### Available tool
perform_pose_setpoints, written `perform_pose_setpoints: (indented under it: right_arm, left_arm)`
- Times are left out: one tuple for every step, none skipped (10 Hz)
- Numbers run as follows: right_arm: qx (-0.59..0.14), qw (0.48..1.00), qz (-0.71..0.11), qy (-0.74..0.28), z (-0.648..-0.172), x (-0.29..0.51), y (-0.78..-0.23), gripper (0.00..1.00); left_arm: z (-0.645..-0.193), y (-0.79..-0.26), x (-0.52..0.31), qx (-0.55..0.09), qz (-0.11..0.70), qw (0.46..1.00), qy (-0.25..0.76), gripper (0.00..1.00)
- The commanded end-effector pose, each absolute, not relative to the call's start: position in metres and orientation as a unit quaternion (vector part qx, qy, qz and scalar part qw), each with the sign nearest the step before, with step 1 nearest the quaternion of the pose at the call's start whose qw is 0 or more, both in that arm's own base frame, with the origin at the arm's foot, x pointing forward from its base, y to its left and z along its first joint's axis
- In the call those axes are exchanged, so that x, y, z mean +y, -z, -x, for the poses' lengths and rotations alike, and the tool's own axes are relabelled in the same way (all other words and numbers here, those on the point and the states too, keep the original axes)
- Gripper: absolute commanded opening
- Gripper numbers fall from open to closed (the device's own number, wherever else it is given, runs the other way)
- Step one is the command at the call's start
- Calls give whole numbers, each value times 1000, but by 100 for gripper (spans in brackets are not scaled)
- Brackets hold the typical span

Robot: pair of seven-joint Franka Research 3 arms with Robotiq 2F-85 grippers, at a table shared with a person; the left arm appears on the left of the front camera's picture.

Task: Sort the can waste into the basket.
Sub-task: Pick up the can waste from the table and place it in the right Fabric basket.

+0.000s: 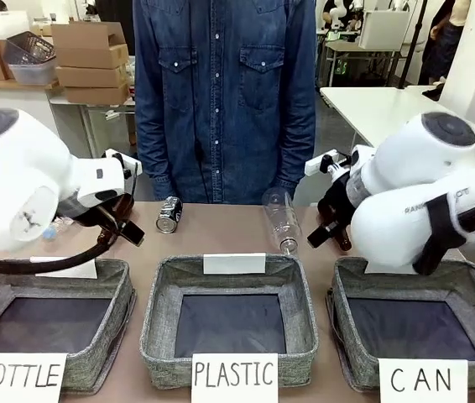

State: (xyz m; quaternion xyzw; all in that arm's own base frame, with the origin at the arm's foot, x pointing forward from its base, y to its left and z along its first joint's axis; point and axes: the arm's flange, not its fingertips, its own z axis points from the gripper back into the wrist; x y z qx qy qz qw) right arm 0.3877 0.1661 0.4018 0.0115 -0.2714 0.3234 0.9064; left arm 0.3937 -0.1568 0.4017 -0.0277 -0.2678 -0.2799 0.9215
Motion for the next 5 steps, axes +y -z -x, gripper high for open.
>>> perform_pose_setpoints:
  right_arm:
    - [-278, 896, 37, -344, -346, 134, -499, 100]
    - [-319, 880, 56, -347, -324, 122, -526, 100]
    - [-348, 872, 66, -339, -304, 113, -536, 100]
    - [-296, 895, 25, -332, -353, 141, -489, 100]
    - [-296, 895, 25, -332, -353, 141, -489, 100]
  left_arm:
    - [-325, -494, -139, -246, 9, 942, 229, 100]
    - [-286, -519, -139, -285, -24, 929, 235, 100]
    - [-257, -529, -149, -307, -53, 921, 235, 100]
    - [-348, -488, -147, -270, 6, 931, 246, 100]
    - [-348, -488, -147, -270, 6, 931, 246, 100]
